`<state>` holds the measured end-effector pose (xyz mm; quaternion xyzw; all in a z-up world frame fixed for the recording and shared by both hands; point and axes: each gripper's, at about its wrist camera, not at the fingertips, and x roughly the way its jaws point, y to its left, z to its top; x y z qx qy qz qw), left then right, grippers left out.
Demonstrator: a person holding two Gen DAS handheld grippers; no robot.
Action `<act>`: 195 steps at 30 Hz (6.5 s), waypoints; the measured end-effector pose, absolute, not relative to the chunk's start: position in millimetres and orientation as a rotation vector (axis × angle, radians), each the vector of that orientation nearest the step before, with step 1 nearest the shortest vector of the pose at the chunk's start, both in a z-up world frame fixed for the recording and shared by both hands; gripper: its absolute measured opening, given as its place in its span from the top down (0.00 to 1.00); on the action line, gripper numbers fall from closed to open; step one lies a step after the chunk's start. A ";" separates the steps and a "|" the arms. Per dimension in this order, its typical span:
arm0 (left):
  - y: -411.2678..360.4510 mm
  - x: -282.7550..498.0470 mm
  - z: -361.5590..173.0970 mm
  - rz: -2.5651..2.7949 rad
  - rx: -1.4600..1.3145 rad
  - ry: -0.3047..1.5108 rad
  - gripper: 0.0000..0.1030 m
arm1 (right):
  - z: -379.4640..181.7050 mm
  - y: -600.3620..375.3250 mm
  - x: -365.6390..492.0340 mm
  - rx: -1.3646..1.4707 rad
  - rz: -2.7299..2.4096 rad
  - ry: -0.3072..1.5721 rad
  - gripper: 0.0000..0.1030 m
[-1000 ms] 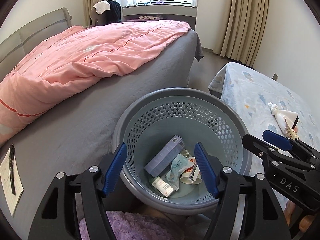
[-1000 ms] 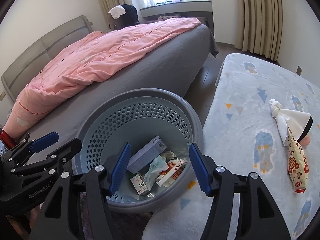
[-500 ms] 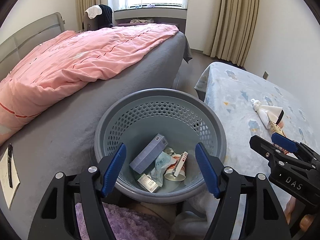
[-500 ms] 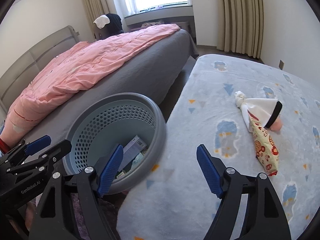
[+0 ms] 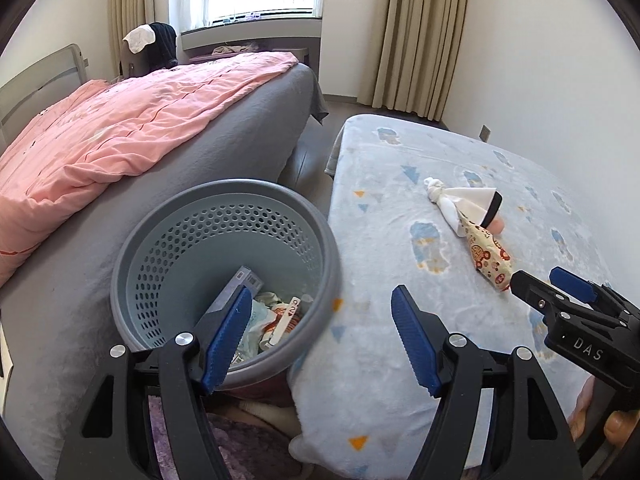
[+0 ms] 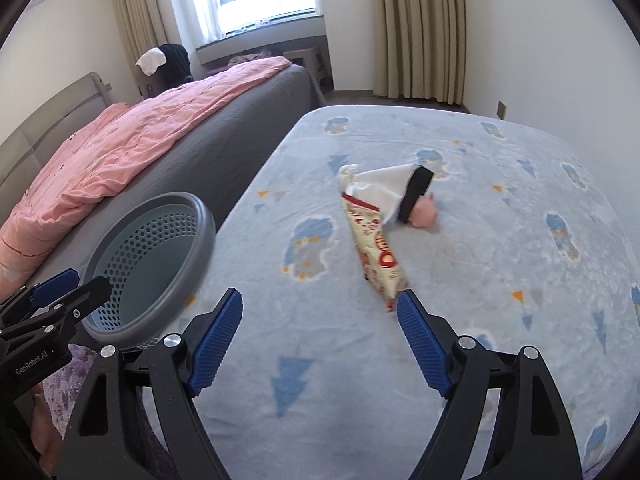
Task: Collect trash
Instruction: 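Move both open tools back over the mattress toward the snack wrapper and pig toy, then grasp the red-and-white snack wrapper with the left tool and lift it, then grasp the pink pig toy with the right tool while the left tool holds the wrapper, then carry wrapper and pig over the gray basket and open both tools to drop them, then move both open tools back over the mattress toward the cloth and black band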
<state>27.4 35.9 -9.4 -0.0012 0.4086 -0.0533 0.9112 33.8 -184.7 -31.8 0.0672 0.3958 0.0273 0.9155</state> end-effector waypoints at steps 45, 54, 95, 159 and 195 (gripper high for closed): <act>-168.5 130.4 -80.2 -0.248 0.064 1.018 0.33 | -51.8 -363.5 107.7 0.319 -0.061 0.869 0.23; -168.8 139.9 -94.9 -0.217 0.080 1.031 0.45 | -56.1 -363.1 111.4 0.334 -0.056 0.882 0.23; -95.5 101.7 -66.6 -0.120 0.082 0.955 0.79 | -108.0 -273.1 173.9 0.044 0.179 0.921 0.64; -7.7 35.7 -46.5 -0.155 0.025 0.902 0.79 | -87.9 -204.1 46.1 0.128 0.079 0.878 0.69; 170.7 83.8 -57.4 0.072 -0.022 0.924 0.51 | -59.6 4.2 116.0 0.122 0.441 0.883 0.57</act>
